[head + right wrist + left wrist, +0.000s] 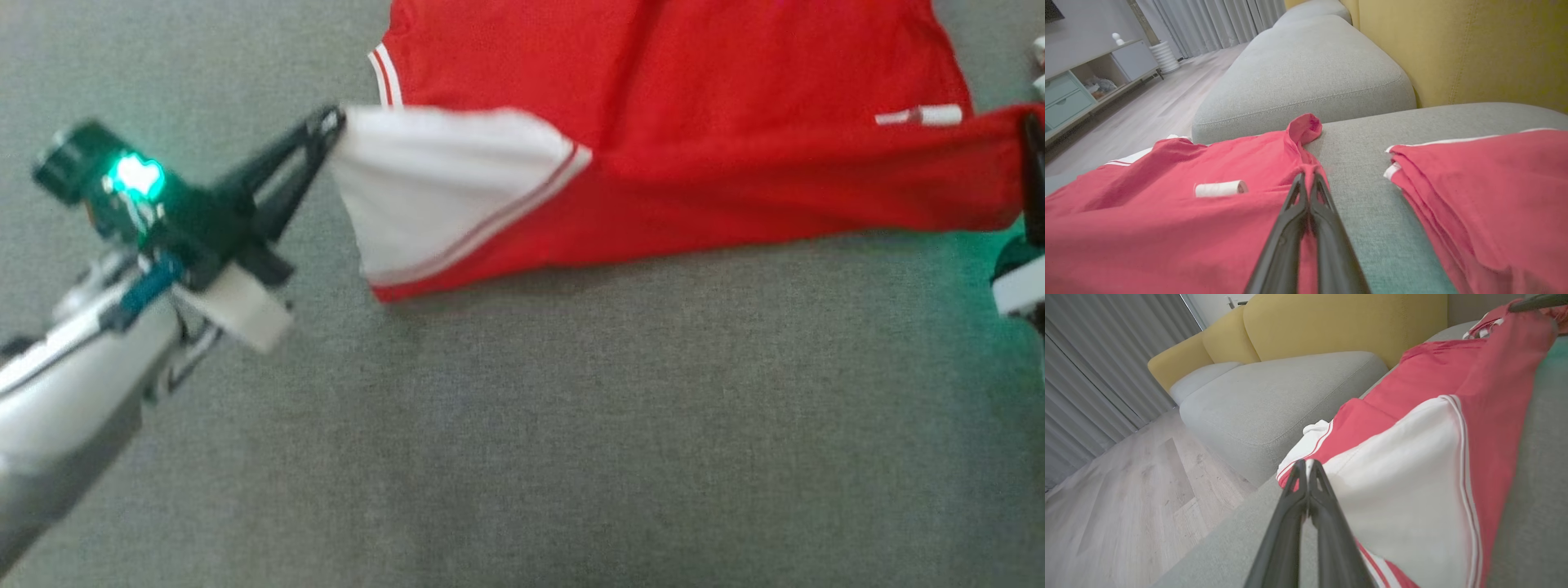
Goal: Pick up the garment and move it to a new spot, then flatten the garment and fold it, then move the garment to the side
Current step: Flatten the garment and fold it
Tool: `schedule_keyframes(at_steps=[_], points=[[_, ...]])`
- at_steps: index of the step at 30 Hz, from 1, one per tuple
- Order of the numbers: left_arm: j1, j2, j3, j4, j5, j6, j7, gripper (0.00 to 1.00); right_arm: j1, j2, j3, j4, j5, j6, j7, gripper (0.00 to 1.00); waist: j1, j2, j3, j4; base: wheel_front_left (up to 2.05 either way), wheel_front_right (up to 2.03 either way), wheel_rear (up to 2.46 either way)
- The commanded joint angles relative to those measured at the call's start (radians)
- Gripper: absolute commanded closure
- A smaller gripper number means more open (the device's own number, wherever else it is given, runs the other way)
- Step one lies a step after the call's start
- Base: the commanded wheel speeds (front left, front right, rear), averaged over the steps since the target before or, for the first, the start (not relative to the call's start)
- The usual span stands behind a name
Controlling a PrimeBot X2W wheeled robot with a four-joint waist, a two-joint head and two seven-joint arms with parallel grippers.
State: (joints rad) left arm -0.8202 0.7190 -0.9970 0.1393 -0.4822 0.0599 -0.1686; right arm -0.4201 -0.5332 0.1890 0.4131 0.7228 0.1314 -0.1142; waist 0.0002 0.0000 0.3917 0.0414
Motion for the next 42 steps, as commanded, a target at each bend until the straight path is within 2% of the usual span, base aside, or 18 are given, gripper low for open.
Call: schedule_keyframes(at_steps=[1, 3, 4, 5, 6, 7, 8, 11, 18, 24, 29, 34, 39, 40, 41, 42], points=[[-0.088, 0.019, 0.049, 0.029, 0.018, -0.016, 0.001, 1.00, -0.034, -0.023, 0.021, 0.001, -0.003, -0.001, -0.001, 1.00, -0.0002, 0.0000, 0.018, 0.001, 0.00, 0.00, 0.00], [-0.126, 0.000, 0.048, 0.072, 0.028, -0.033, -0.005, 1.00, -0.063, -0.023, 0.038, 0.022, -0.002, -0.001, 0.003, 1.00, -0.0002, 0.0000, 0.029, 0.001, 0.00, 0.00, 0.00], [-0.140, -0.012, 0.051, 0.095, 0.025, -0.039, -0.009, 1.00, -0.076, -0.023, 0.048, 0.034, -0.004, -0.001, 0.007, 0.96, -0.0002, 0.0000, 0.035, 0.001, 0.00, 0.00, 0.00], [-0.151, -0.024, 0.053, 0.119, 0.024, -0.042, -0.015, 1.00, -0.088, -0.025, 0.058, 0.046, -0.009, -0.001, 0.007, 0.61, -0.0002, 0.0000, 0.038, 0.001, 0.00, 0.00, 0.00], [-0.151, -0.024, 0.053, 0.119, 0.024, -0.042, -0.015, 1.00, -0.088, -0.025, 0.058, 0.046, -0.009, -0.001, 0.007, 0.61, -0.0002, 0.0000, 0.038, 0.001, 0.00, 0.00, 0.00], [-0.159, -0.037, 0.054, 0.140, 0.021, -0.045, -0.020, 0.77, -0.099, -0.025, 0.065, 0.058, -0.014, -0.001, 0.002, 0.18, -0.0002, 0.0000, 0.040, 0.001, 0.00, 0.00, 0.00], [-0.158, -0.063, 0.059, 0.179, 0.004, -0.043, -0.029, 0.00, -0.118, -0.016, 0.074, 0.075, -0.009, -0.001, -0.020, 0.00, -0.0002, 0.0000, 0.043, -0.002, 0.00, 0.00, 0.00], [-0.122, -0.091, 0.064, 0.213, -0.026, -0.035, -0.047, 0.00, -0.129, -0.008, 0.100, 0.081, 0.001, -0.001, -0.056, 0.00, -0.0002, 0.0000, 0.037, -0.006, 0.00, 0.00, 0.00], [0.100, -0.160, 0.143, 0.175, -0.180, 0.068, -0.082, 0.00, -0.097, -0.001, 0.124, 0.082, 0.022, -0.001, -0.120, 0.00, -0.0002, 0.0000, -0.010, -0.016, 0.00, 0.00, 0.00], [0.283, -0.229, 0.169, 0.130, -0.238, 0.146, -0.091, 0.00, -0.060, 0.014, 0.130, 0.077, 0.022, -0.001, -0.139, 0.00, -0.0002, 0.0000, -0.034, -0.026, 0.00, 0.00, 0.00], [0.327, -0.263, 0.173, 0.188, -0.243, 0.193, -0.091, 0.00, -0.038, 0.021, 0.132, 0.078, 0.013, -0.001, -0.144, 0.00, -0.0002, 0.0000, -0.045, -0.033, 0.00, 0.00, 0.00], [0.319, -0.297, 0.158, 0.273, -0.257, 0.192, -0.057, 0.00, -0.026, 0.034, 0.136, 0.082, 0.005, -0.001, -0.146, 0.00, -0.0002, 0.0000, -0.052, -0.041, 0.00, 0.00, 0.00], [0.299, -0.321, 0.120, 0.329, -0.247, 0.134, -0.056, 0.00, -0.015, 0.038, 0.138, 0.100, 0.003, -0.001, -0.147, 0.00, -0.0002, 0.0000, -0.055, -0.046, 0.00, 0.00, 0.00], [0.296, -0.326, 0.113, 0.339, -0.246, 0.120, -0.056, 0.09, -0.014, 0.038, 0.138, 0.103, 0.004, -0.001, -0.147, 0.00, -0.0002, 0.0000, -0.055, -0.046, 0.00, 0.00, 0.00], [0.292, -0.328, 0.106, 0.347, -0.244, 0.107, -0.057, 0.60, -0.012, 0.039, 0.138, 0.108, 0.006, -0.001, -0.147, 0.00, -0.0002, 0.0000, -0.056, -0.046, 0.00, 0.00, 0.00], [0.290, -0.330, 0.100, 0.356, -0.243, 0.094, -0.058, 0.89, -0.011, 0.039, 0.138, 0.113, 0.008, -0.001, -0.147, 0.00, -0.0002, 0.0000, -0.058, -0.046, 0.00, 0.00, 0.00]])
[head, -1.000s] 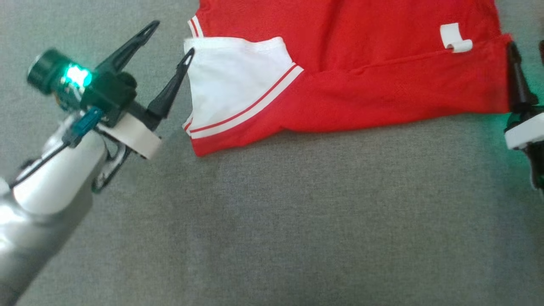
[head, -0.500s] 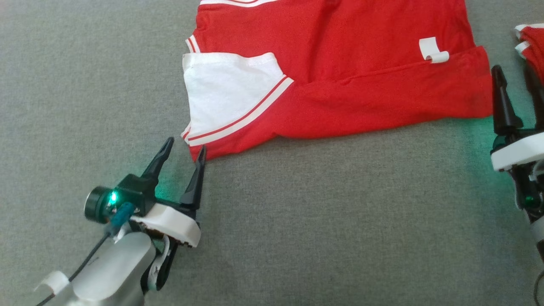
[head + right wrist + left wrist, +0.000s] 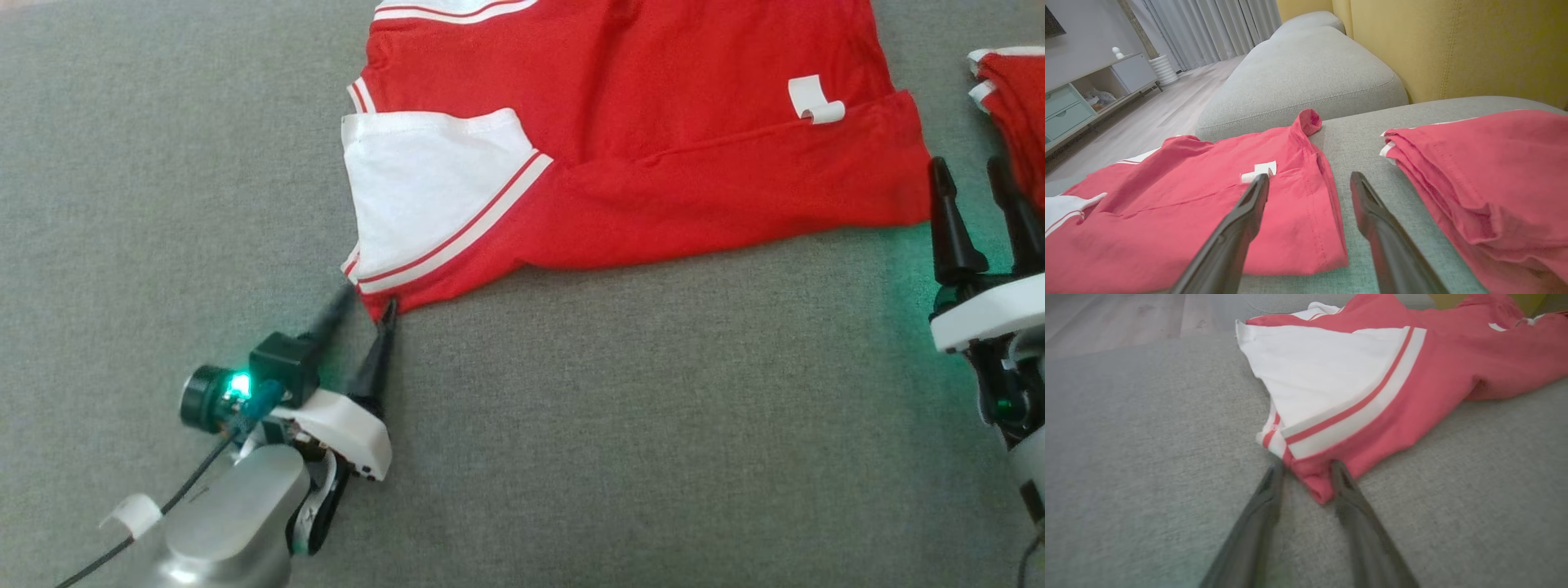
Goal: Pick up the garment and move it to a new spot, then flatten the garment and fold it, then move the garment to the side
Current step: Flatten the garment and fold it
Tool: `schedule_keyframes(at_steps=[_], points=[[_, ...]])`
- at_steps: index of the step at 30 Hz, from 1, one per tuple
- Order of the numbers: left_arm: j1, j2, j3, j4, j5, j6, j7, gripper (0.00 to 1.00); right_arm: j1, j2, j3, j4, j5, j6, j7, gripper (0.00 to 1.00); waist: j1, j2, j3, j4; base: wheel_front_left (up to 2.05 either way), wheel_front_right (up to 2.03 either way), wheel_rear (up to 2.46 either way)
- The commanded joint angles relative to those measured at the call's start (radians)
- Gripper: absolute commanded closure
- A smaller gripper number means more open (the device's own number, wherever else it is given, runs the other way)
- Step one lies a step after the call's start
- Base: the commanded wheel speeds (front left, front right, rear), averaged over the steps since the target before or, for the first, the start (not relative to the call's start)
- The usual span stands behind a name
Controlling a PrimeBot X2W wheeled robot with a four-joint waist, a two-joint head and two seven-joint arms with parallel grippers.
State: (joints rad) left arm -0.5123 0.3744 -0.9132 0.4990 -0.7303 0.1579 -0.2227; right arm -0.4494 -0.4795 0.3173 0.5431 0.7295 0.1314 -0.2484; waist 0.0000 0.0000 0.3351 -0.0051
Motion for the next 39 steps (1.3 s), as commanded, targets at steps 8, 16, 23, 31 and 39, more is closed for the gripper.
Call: schedule_keyframes(at_steps=[8, 16, 23, 31, 39], points=[[-0.023, 0.018, 0.015, 0.008, 0.013, -0.041, -0.022, 1.00, 0.011, -0.011, 0.011, 0.057, 0.017, -0.001, -0.002, 0.00, 0.0000, 0.0000, -0.013, 0.016, 0.00, 0.00, 0.00], [-0.036, 0.055, 0.023, -0.039, 0.046, -0.035, -0.031, 1.00, -0.038, -0.010, 0.046, 0.194, 0.038, -0.001, 0.076, 0.00, 0.0000, 0.0000, -0.012, 0.036, 0.00, 0.00, 0.00], [-0.039, 0.084, 0.027, -0.081, 0.061, -0.025, -0.033, 1.00, -0.082, -0.014, 0.102, 0.230, 0.087, -0.001, 0.117, 1.00, 0.0000, 0.0000, -0.008, 0.034, 0.00, 0.00, 0.00], [0.014, 0.130, 0.029, -0.154, 0.059, 0.002, -0.033, 1.00, -0.043, -0.055, 0.157, 0.205, 0.140, -0.001, 0.077, 1.00, 0.0000, 0.0000, -0.056, 0.023, 0.00, 0.00, 0.00], [0.127, 0.225, 0.024, -0.305, 0.055, 0.056, -0.019, 1.00, 0.084, -0.139, 0.186, 0.124, 0.164, -0.001, 0.047, 1.00, 0.0000, 0.0000, -0.098, 0.015, 0.00, 0.00, 0.00]])
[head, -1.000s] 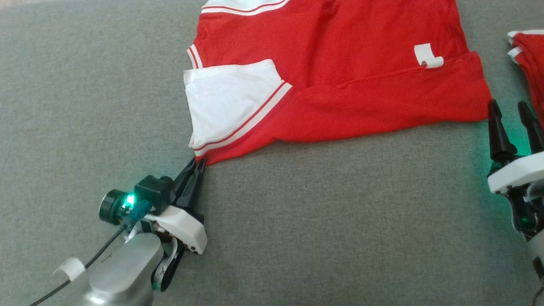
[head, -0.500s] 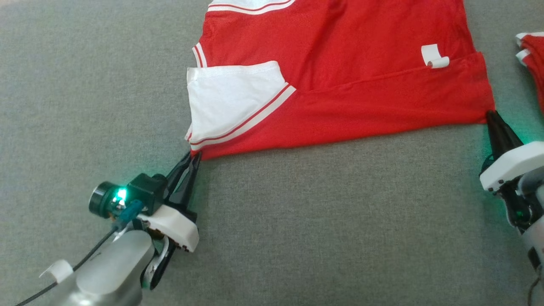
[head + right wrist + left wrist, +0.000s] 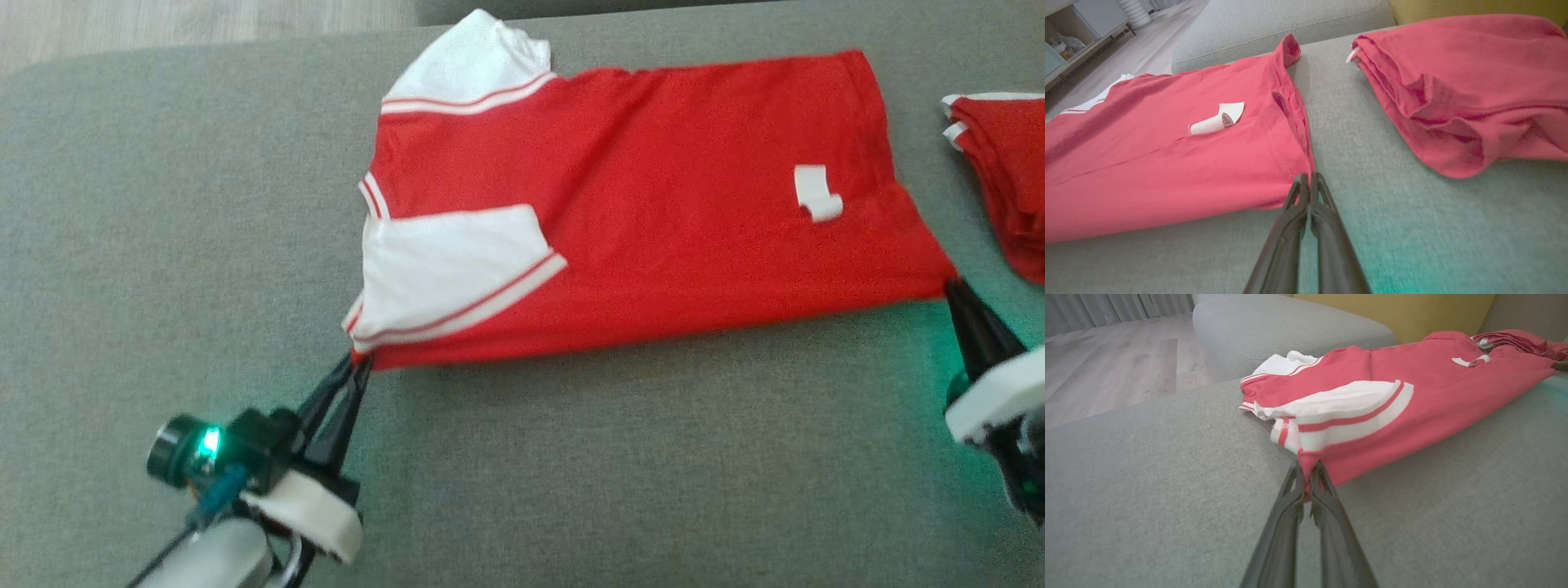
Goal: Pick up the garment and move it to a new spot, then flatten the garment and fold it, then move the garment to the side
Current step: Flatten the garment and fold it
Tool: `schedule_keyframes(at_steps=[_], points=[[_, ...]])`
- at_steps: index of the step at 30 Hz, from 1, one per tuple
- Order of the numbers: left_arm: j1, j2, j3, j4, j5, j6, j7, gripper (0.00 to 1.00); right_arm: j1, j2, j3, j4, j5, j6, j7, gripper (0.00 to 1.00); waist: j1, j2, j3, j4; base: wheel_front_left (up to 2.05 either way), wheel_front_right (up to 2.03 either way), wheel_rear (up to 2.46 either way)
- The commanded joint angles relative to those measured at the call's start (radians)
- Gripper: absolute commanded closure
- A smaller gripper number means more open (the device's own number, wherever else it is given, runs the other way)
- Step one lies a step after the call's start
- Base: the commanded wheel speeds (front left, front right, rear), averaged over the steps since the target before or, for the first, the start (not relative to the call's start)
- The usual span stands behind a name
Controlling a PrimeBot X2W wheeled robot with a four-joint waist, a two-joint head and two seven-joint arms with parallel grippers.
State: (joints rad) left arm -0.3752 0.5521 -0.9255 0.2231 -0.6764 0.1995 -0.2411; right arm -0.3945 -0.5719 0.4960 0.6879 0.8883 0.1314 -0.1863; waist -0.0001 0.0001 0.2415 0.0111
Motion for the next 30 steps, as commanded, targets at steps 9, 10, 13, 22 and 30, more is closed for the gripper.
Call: schedule_keyframes(at_steps=[9, 10, 13, 22, 30], points=[[0.135, 0.118, 0.004, -0.187, -0.011, 0.086, 0.041, 1.00, 0.245, -0.106, -0.046, -0.147, -0.005, -0.001, -0.039, 1.00, 0.0001, -0.0001, -0.019, -0.010, 0.00, 0.00, 0.00], [0.146, 0.123, 0.000, -0.200, -0.013, 0.092, 0.047, 1.00, 0.266, -0.108, -0.054, -0.160, -0.009, -0.001, -0.039, 1.00, 0.0001, -0.0001, -0.020, -0.012, 0.00, 0.00, 0.00], [0.162, 0.131, -0.003, -0.224, -0.017, 0.103, 0.055, 1.00, 0.298, -0.108, -0.078, -0.184, -0.017, -0.001, -0.038, 1.00, 0.0001, -0.0001, -0.022, -0.014, 0.00, 0.00, 0.00], [0.168, 0.152, -0.008, -0.275, -0.027, 0.121, 0.100, 0.00, 0.350, -0.046, -0.203, -0.255, -0.103, -0.001, -0.003, 0.00, 0.0001, -0.0001, -0.049, -0.039, 0.00, 0.00, 0.00], [-0.037, 0.222, 0.055, -0.334, 0.008, 0.076, 0.186, 0.00, 0.336, 0.000, -0.282, -0.388, -0.172, -0.001, 0.024, 0.00, 0.0001, -0.0001, -0.016, -0.074, 0.00, 0.00, 0.00]])
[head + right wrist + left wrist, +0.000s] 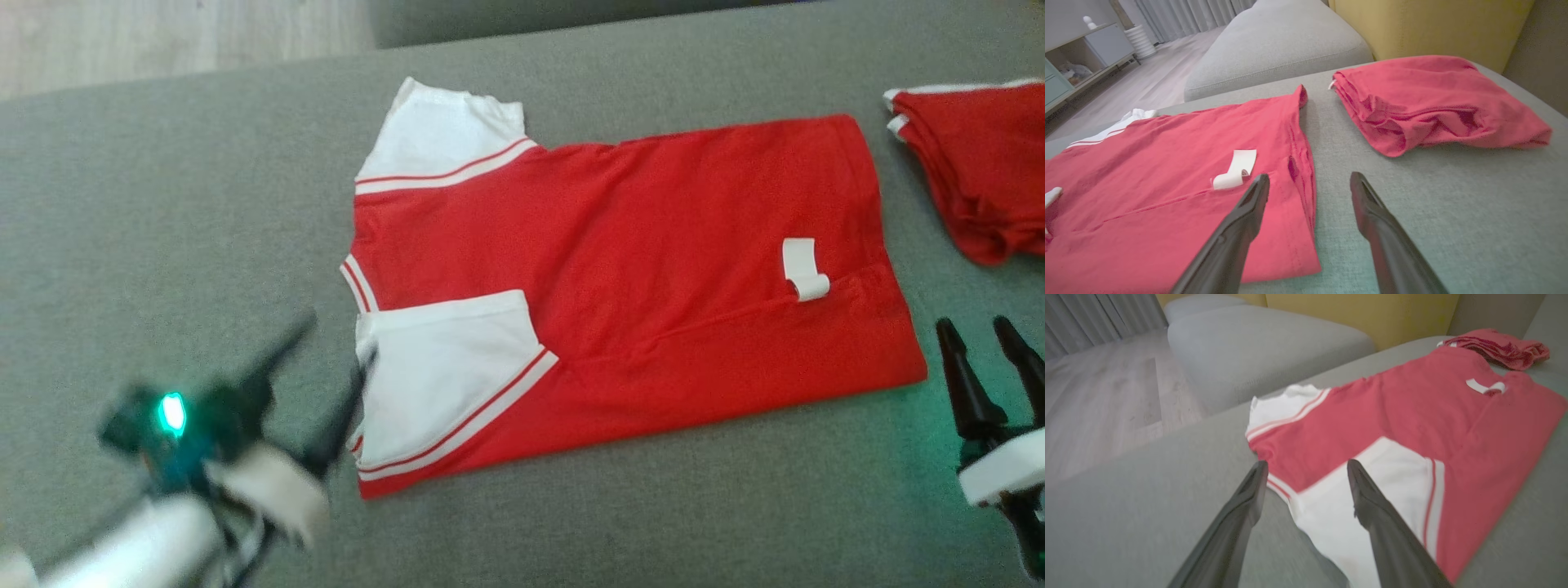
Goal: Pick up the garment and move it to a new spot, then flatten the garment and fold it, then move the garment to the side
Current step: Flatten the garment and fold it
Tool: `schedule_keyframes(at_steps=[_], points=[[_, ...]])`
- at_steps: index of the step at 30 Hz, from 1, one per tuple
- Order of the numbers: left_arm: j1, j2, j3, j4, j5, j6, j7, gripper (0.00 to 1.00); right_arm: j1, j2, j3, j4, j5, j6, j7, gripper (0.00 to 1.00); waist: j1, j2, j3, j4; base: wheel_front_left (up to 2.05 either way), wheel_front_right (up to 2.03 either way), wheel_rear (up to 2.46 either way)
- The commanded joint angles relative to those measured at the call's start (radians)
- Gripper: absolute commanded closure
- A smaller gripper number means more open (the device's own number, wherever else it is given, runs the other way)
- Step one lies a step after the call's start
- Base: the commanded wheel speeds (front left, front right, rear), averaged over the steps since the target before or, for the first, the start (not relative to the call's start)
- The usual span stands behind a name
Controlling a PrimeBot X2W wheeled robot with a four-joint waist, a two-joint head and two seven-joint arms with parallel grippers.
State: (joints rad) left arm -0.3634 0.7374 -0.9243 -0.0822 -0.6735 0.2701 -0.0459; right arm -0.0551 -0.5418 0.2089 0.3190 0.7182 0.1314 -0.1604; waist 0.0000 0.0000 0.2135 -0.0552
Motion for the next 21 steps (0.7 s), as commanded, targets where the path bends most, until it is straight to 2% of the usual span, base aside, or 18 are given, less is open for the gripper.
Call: schedule_keyframes(at_steps=[1, 4, 9, 11, 13, 17, 21], points=[[-0.095, 0.044, 0.063, -0.030, 0.007, -0.014, 0.015, 0.00, -0.009, -0.023, -0.001, -0.037, -0.013, -0.001, 0.005, 0.00, 0.0000, 0.0000, 0.024, -0.014, 0.00, 0.00, 0.00], [-0.249, 0.062, 0.079, -0.002, 0.011, -0.096, 0.104, 0.00, -0.029, -0.006, -0.014, -0.093, -0.041, -0.001, 0.027, 0.00, 0.0000, 0.0000, 0.071, -0.036, 0.00, 0.00, 0.00], [-0.507, 0.047, 0.102, 0.133, -0.045, -0.257, 0.282, 0.00, -0.069, 0.018, -0.027, -0.169, -0.079, -0.001, 0.057, 0.00, 0.0000, 0.0000, 0.152, -0.081, 0.00, 0.00, 0.00], [-0.598, 0.037, 0.107, 0.209, -0.069, -0.305, 0.360, 0.00, -0.087, 0.023, -0.025, -0.193, -0.087, -0.001, 0.065, 0.00, 0.0000, 0.0000, 0.184, -0.102, 0.00, 0.00, 0.00], [-0.674, 0.024, 0.110, 0.289, -0.101, -0.336, 0.439, 0.00, -0.104, 0.030, -0.017, -0.212, -0.093, -0.001, 0.070, 0.00, 0.0000, 0.0000, 0.213, -0.124, 0.00, 0.00, 0.00], [-0.787, 0.012, 0.107, 0.426, -0.159, -0.369, 0.594, 0.00, -0.138, 0.051, -0.012, -0.220, -0.100, -0.001, 0.069, 0.00, 0.0000, 0.0000, 0.260, -0.166, 0.00, 0.00, 0.00], [-0.870, 0.013, 0.098, 0.502, -0.172, -0.384, 0.672, 0.00, -0.163, 0.071, -0.001, -0.208, -0.104, -0.001, 0.055, 0.00, 0.0000, 0.0000, 0.301, -0.199, 0.00, 0.00, 0.00]])
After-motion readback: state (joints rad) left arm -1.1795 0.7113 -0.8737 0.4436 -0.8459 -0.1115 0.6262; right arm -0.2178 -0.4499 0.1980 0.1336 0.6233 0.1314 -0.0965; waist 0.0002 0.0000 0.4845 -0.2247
